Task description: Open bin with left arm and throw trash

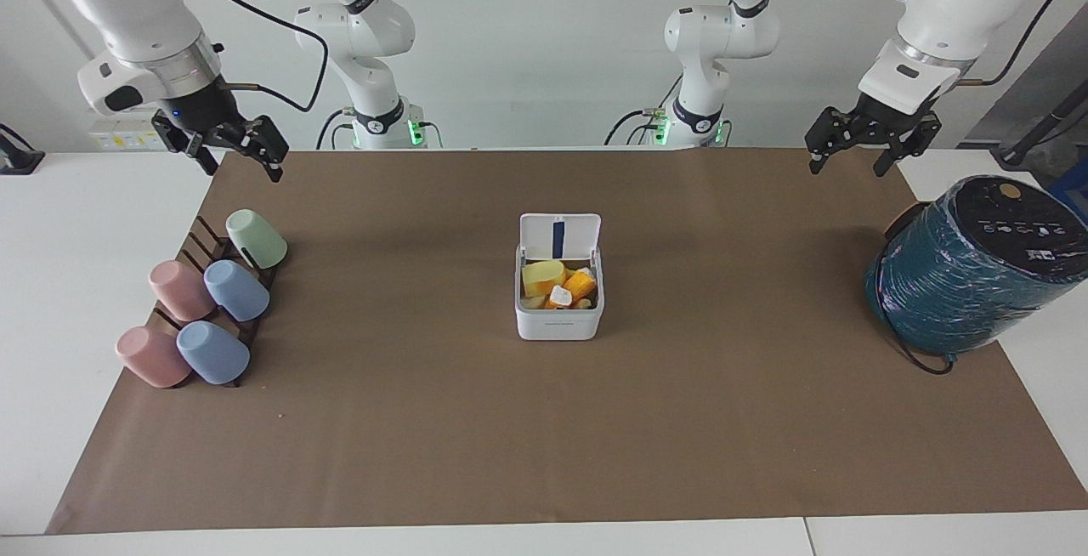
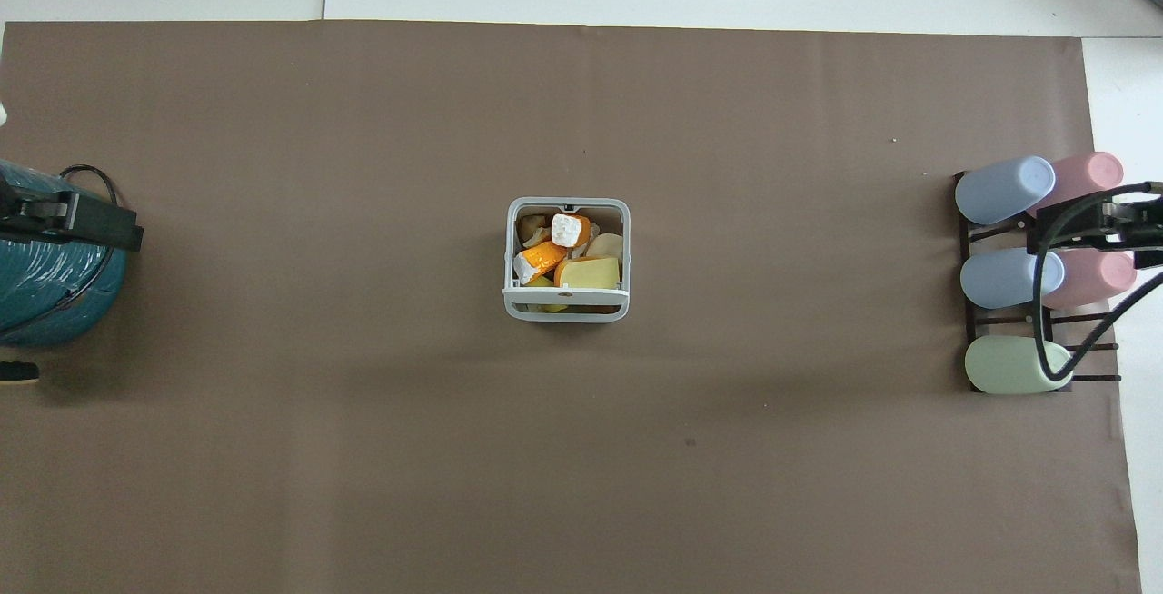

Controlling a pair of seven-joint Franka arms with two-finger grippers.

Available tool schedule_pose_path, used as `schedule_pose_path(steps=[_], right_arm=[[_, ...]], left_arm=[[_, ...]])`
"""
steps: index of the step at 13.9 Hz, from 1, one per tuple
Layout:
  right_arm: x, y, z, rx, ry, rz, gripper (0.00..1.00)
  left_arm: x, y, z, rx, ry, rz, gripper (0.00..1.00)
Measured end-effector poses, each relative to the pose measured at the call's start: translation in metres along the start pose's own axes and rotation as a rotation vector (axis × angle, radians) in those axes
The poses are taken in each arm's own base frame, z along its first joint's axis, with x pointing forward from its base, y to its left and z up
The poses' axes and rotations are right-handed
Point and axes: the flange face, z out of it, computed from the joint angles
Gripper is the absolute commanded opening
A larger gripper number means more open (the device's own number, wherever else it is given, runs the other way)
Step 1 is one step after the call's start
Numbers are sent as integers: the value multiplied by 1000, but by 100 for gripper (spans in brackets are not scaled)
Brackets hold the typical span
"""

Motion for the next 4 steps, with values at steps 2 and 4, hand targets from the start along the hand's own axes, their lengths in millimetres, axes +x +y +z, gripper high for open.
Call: schedule_pose_path(steps=[2, 4], right_arm=[[-1, -1, 0, 0, -4, -1, 100], [-1, -1, 0, 0, -5, -1, 100]], left_arm=[[0, 1, 0, 0, 0, 1, 100], [0, 2, 0, 0, 0, 3, 100]])
